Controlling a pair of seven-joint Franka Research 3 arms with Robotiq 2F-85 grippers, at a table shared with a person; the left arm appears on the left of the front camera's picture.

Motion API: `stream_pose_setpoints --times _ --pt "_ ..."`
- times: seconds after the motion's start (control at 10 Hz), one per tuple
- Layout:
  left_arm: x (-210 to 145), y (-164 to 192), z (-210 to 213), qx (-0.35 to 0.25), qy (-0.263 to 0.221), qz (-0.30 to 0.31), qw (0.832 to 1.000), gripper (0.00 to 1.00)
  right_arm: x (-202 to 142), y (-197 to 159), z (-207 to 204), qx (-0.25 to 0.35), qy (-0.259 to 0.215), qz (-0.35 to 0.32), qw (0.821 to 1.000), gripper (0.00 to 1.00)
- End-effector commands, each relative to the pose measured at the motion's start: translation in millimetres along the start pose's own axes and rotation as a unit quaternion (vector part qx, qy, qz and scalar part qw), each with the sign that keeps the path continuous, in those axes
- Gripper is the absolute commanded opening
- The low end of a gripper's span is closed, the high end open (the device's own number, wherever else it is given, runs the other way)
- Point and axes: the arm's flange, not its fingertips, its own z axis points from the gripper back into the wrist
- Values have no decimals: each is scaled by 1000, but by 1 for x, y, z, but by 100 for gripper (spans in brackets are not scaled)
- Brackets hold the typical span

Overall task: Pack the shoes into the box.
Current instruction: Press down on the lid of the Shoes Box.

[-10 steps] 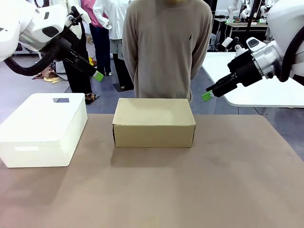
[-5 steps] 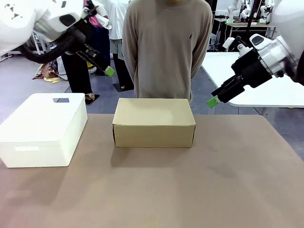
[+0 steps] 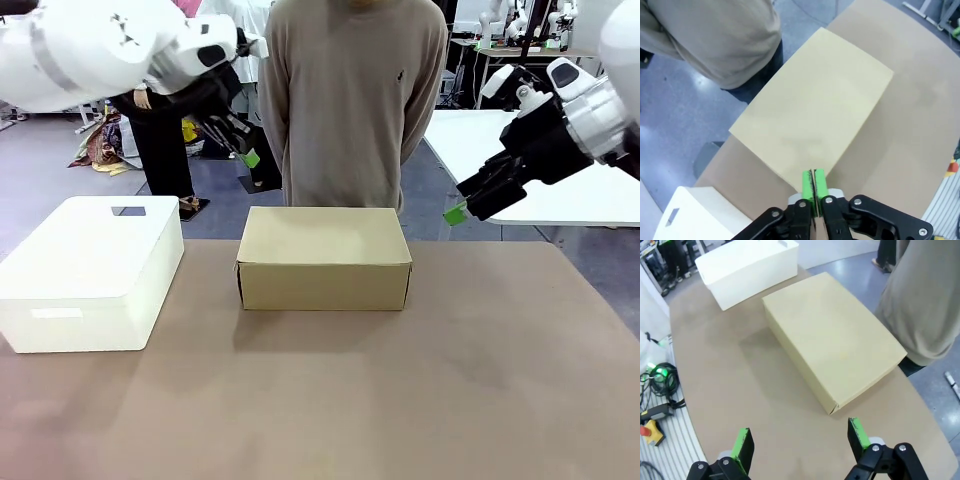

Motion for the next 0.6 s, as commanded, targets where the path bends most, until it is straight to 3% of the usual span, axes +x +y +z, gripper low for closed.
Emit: stream_pose_setpoints --times 0.0,0.2,0.4,0.5 --pt "18 1 -13 16 22 21 999 0 -5 8 -3 -17 1 -7 1000 100" --pt "22 1 -33 15 32 32 999 0 -4 7 -3 -22 -4 -8 1000 100" --pt "22 0 -31 0 9 17 1000 0 -2 5 0 -10 -10 4 1000 100" --pt "18 1 -40 8 27 26 999 0 -2 5 0 -10 -10 4 1000 100"
